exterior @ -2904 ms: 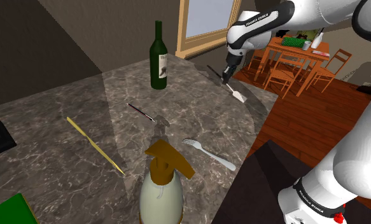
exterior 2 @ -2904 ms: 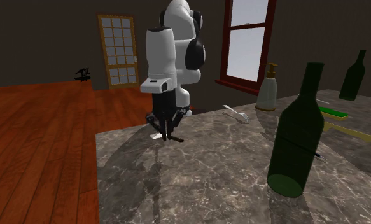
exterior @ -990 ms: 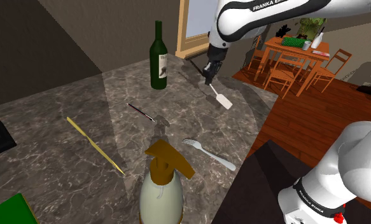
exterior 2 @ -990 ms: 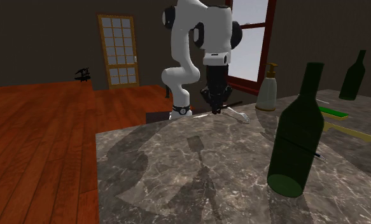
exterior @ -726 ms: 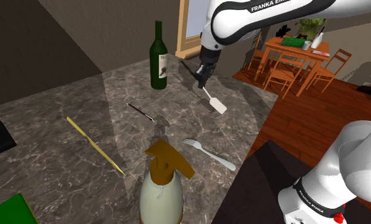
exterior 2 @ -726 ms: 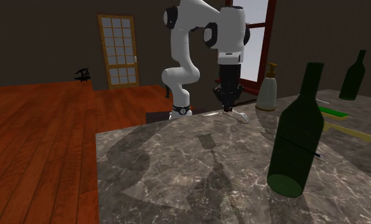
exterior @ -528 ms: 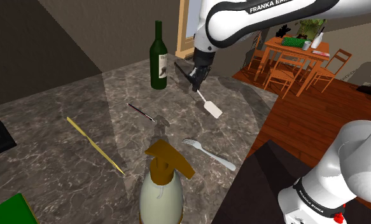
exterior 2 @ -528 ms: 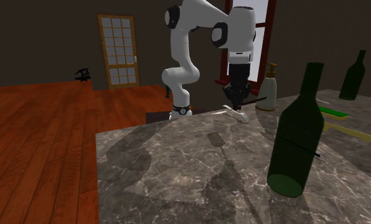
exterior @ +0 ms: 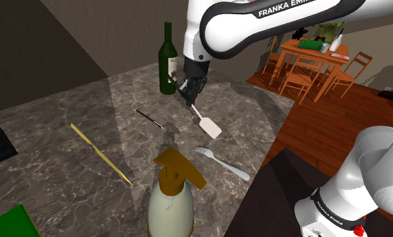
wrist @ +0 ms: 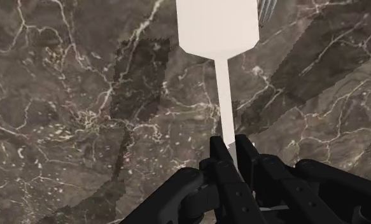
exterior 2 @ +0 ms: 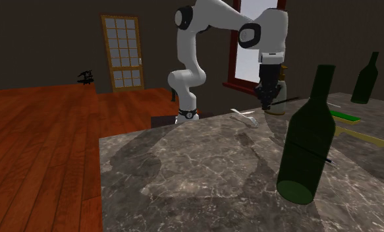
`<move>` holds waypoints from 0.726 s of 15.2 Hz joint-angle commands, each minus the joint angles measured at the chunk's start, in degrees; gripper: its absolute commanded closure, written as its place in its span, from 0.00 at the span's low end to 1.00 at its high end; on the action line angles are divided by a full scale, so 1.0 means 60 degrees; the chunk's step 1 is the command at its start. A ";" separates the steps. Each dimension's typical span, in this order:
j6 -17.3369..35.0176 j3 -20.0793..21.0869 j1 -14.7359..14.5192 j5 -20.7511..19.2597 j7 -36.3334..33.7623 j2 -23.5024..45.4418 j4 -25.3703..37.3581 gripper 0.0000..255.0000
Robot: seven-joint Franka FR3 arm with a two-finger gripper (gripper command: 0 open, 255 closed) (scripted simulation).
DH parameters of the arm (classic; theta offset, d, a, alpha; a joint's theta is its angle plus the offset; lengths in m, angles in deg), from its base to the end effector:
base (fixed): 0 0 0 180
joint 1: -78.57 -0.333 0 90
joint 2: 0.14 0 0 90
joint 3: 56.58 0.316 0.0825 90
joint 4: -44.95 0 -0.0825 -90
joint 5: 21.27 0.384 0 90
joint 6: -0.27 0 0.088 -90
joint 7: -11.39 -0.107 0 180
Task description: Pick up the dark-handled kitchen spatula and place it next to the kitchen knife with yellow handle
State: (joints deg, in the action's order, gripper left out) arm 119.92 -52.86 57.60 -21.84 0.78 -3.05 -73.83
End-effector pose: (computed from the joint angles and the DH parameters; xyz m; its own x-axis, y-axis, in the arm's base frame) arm 0.4932 0.2266 0.4584 0.9666 0.2472 0.0669 0.2478 -0.9688 -0.0001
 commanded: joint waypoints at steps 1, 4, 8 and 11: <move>-0.0003 0.0246 -0.0218 -0.0040 -0.0497 0.0240 0.0235 1.00; -0.0094 0.0581 -0.0543 -0.0129 -0.1197 0.0598 0.0669 1.00; -0.0275 0.1005 -0.1003 -0.0313 -0.2150 0.1216 0.1437 1.00; 0.0090 0.0998 -0.1010 -0.0342 -0.2176 0.1326 0.1180 1.00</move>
State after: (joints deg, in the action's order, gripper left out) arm 119.95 -46.96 51.67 -23.80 -11.97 4.55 -66.61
